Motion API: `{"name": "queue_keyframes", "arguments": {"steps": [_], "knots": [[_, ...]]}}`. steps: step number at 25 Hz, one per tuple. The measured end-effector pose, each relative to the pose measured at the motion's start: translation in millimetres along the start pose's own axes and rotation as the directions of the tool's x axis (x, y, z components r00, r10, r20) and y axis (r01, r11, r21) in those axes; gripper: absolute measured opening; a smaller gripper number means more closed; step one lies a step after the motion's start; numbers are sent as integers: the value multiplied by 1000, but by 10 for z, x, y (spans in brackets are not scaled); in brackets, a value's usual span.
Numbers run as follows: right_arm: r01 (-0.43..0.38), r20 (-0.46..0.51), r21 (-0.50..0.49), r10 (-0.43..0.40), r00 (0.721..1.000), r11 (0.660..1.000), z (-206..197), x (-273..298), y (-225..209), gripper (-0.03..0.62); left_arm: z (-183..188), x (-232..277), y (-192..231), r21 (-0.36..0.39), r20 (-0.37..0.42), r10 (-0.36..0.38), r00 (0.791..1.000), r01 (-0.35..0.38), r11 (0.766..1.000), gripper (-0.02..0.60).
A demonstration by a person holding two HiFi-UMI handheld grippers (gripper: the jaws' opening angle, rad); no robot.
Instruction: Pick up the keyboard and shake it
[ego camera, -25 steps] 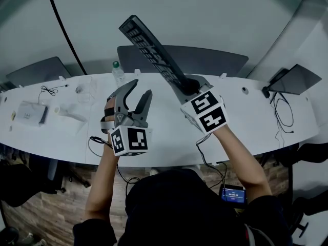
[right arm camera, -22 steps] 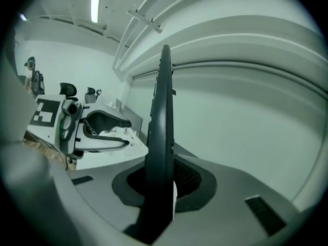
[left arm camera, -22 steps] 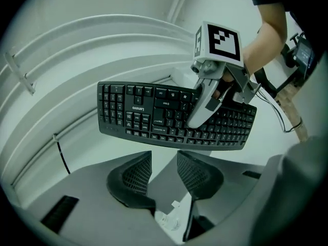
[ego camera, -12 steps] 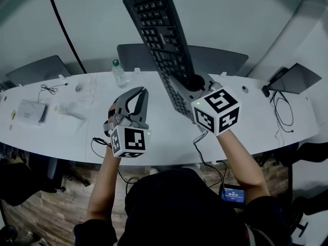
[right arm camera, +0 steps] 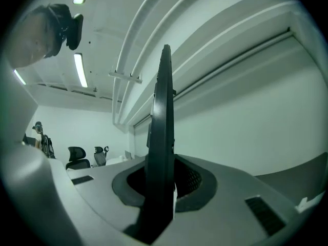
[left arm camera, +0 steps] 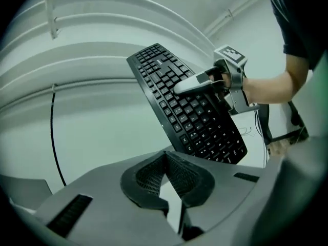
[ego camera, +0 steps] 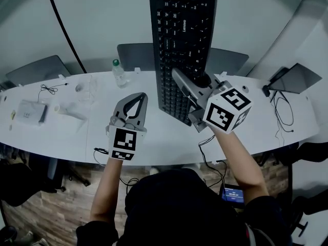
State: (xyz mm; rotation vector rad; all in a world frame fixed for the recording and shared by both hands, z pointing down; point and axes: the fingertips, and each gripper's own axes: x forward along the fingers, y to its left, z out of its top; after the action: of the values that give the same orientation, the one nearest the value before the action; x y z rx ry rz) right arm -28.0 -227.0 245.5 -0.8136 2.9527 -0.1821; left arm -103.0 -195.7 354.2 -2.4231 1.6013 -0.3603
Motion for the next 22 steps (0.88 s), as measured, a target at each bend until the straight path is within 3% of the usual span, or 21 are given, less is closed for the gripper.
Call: {"name": "queue_keyframes", "arguments": {"steps": [4,11,18,22], "knots": [[-31,67,60,27,997,998,16,55,56,86,-191,-58,87,-210,13,-27,1000,29,977,15],[-78,165,210,43,985,975,114,96,9,86,-426,-108,170,-497,61,-70,996,91,863,17],[-113,230,293,44,972,950,321,-58,-185,86,-306,-55,154,-658,147,-36,988,125,743,17],[-124,254,324,40,966,938,317,-47,-211,86,-292,-47,208,-702,192,-1,981,138,699,69]]}}
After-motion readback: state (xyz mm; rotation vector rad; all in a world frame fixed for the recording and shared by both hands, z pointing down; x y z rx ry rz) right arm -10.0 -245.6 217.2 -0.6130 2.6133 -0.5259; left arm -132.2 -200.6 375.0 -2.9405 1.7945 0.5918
